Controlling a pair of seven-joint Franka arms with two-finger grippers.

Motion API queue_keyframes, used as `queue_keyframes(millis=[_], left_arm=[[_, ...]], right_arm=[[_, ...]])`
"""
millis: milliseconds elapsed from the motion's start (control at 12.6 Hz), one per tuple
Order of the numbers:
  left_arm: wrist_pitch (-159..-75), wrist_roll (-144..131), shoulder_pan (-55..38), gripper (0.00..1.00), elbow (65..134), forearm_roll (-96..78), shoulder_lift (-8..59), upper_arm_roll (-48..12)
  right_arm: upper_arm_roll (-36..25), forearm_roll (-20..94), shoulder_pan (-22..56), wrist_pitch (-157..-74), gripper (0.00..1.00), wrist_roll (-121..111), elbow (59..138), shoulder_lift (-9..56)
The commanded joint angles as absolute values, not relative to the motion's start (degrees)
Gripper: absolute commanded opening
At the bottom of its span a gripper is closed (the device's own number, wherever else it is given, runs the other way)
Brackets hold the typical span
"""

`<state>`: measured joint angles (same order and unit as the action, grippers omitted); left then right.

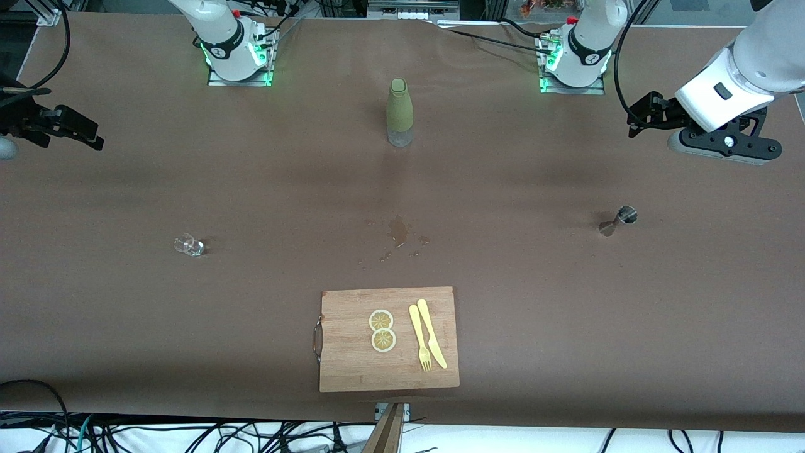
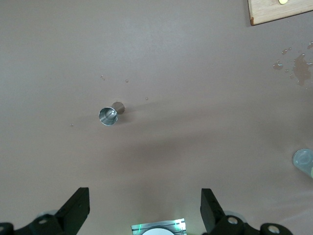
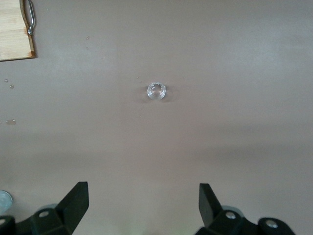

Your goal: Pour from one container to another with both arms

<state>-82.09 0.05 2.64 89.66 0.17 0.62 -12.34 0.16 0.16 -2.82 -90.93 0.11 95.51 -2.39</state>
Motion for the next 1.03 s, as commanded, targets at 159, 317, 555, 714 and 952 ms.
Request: queue_keyframes(millis=[159, 317, 555, 714, 952], left_arm=[[-80.16, -0.09, 2.72, 1.0, 88.95, 1.41, 0.09, -12.74], [-80.24, 0.0, 2.81, 1.0, 88.95, 1.41, 0.09, -12.74], [-80.24, -0.35, 2.72, 1.0, 89.03, 1.41, 0.17, -12.66], [-79.72, 0.09, 3.07, 1.0, 89.03, 1.32, 0.09, -12.39], [-79.37, 0.09, 3.16, 1.0, 88.95, 1.41, 0.09, -12.65]], right_arm=[[-0.09, 0.88, -2.72, -90.79, 1.0, 0.7, 94.66, -2.2], [-0.09, 0.88, -2.72, -90.97, 1.0, 0.7, 94.66, -2.11], [-0.09, 0.88, -2.72, -90.79, 1.0, 0.7, 94.66, -2.11], [-0.09, 0.88, -2.72, -90.79, 1.0, 0.7, 94.66, -2.11], [-0.09, 0.88, -2.64, -90.79, 1.0, 0.7, 94.66, -2.11]])
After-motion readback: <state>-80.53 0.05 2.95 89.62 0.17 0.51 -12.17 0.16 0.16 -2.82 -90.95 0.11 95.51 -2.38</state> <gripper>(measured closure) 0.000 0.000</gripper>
